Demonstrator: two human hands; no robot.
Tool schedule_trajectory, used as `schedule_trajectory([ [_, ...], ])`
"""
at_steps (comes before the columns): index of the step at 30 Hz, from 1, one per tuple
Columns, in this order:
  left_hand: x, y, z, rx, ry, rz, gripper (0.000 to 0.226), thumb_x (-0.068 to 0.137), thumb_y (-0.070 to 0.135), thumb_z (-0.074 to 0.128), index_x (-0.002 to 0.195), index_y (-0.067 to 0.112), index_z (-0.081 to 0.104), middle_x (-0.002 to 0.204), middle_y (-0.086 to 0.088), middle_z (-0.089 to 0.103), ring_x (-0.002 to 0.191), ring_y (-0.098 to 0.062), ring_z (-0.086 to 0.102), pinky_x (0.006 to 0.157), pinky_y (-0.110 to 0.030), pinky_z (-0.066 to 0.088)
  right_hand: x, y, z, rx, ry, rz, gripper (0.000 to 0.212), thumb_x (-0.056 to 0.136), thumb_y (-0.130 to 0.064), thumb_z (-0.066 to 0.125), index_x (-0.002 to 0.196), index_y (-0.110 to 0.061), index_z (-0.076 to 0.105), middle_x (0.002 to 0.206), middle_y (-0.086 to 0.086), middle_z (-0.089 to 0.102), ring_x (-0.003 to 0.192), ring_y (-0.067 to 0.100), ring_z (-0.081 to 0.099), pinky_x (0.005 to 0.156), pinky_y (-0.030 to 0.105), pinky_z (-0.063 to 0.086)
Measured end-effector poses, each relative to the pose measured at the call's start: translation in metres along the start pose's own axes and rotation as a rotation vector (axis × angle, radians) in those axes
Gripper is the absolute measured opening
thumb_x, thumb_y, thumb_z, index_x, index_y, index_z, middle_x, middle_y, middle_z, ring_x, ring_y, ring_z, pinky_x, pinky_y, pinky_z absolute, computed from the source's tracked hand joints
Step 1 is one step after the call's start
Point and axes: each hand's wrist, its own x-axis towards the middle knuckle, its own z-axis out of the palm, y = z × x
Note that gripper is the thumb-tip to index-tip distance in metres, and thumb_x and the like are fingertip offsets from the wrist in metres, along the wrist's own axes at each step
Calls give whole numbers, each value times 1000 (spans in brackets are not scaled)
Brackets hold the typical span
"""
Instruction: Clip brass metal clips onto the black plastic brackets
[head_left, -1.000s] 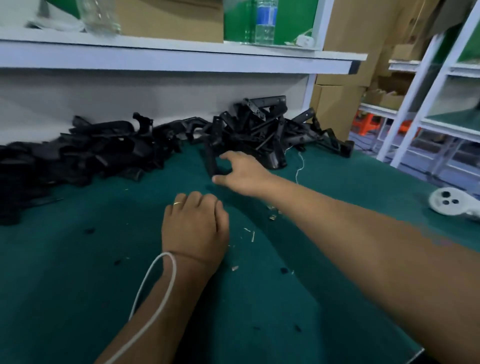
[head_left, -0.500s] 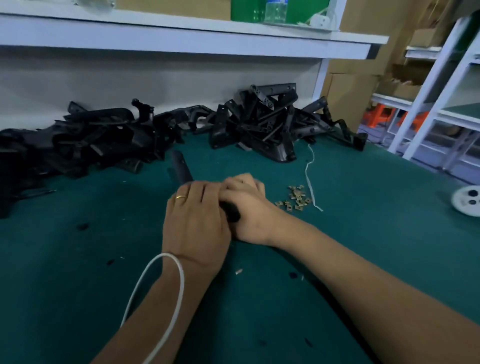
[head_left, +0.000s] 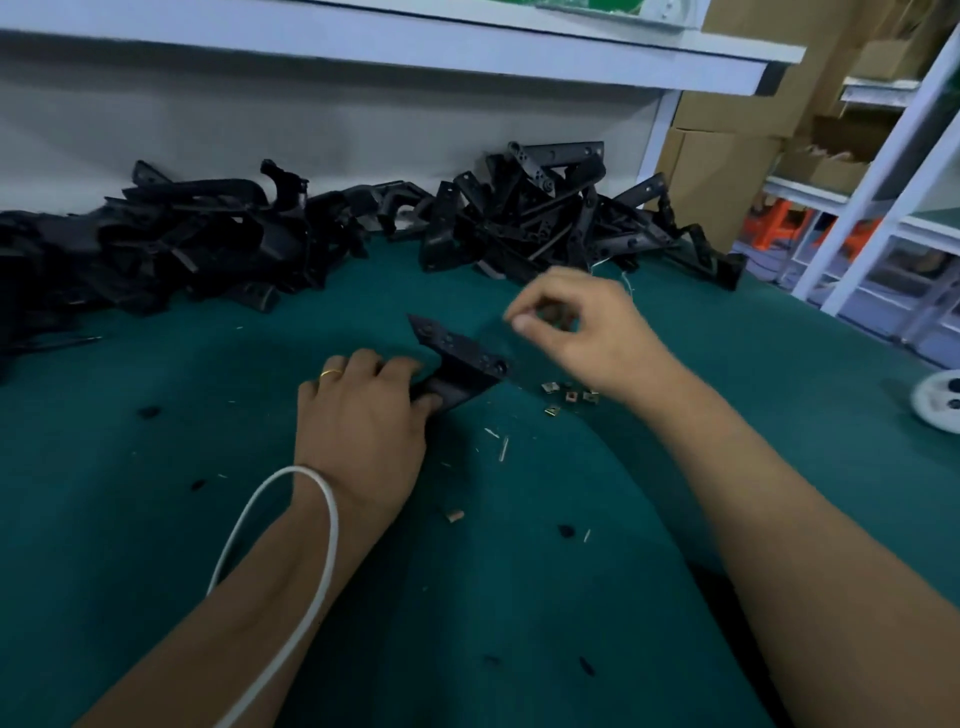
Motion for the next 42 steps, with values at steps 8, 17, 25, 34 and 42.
schedule_trajectory([
  [8, 0, -3, 2, -16, 88, 86, 25, 101, 22, 56, 121, 27, 70, 108, -6, 51, 100, -31, 55, 88, -45, 40, -2, 22, -15, -232, -420, 292, 11, 82, -22, 88, 86, -29, 79, 91, -12, 68, 73, -9, 56, 61, 6, 39],
  [17, 2, -6, 14, 190, 40, 22, 50, 103, 34, 41, 152, 32, 41, 126, -3, 57, 120, -29, 47, 105, -49, 31, -2, 25, -17, -290, -400, 341, 10, 86, -21, 85, 86, -26, 76, 78, -15, 71, 73, -6, 63, 61, 5, 43],
  [25, 0, -3, 16, 200, 12, 58, 60, 99, 63, 28, 145, 30, 45, 121, -5, 60, 116, -31, 51, 106, -55, 28, -2, 19, -13, -383, -351, 301, 12, 92, -15, 74, 91, -26, 72, 83, -11, 72, 82, 6, 69, 83, 32, 59],
  [34, 4, -7, 17, 184, 65, 15, 31, 103, 48, 42, 128, 37, 56, 98, -6, 62, 98, -31, 54, 85, -46, 29, -4, -10, 15, 633, -112, 195, 15, 88, 4, 78, 102, 0, 74, 87, 18, 76, 82, 24, 72, 79, 30, 60],
  [42, 5, -9, 19, 172, 81, 23, 27, 103, 44, 45, 128, 40, 55, 93, -5, 62, 93, -31, 54, 81, -43, 25, -5, -21, 46, 859, 24, 246, 13, 90, 2, 76, 96, -7, 68, 85, 9, 68, 84, 20, 61, 84, 29, 53],
])
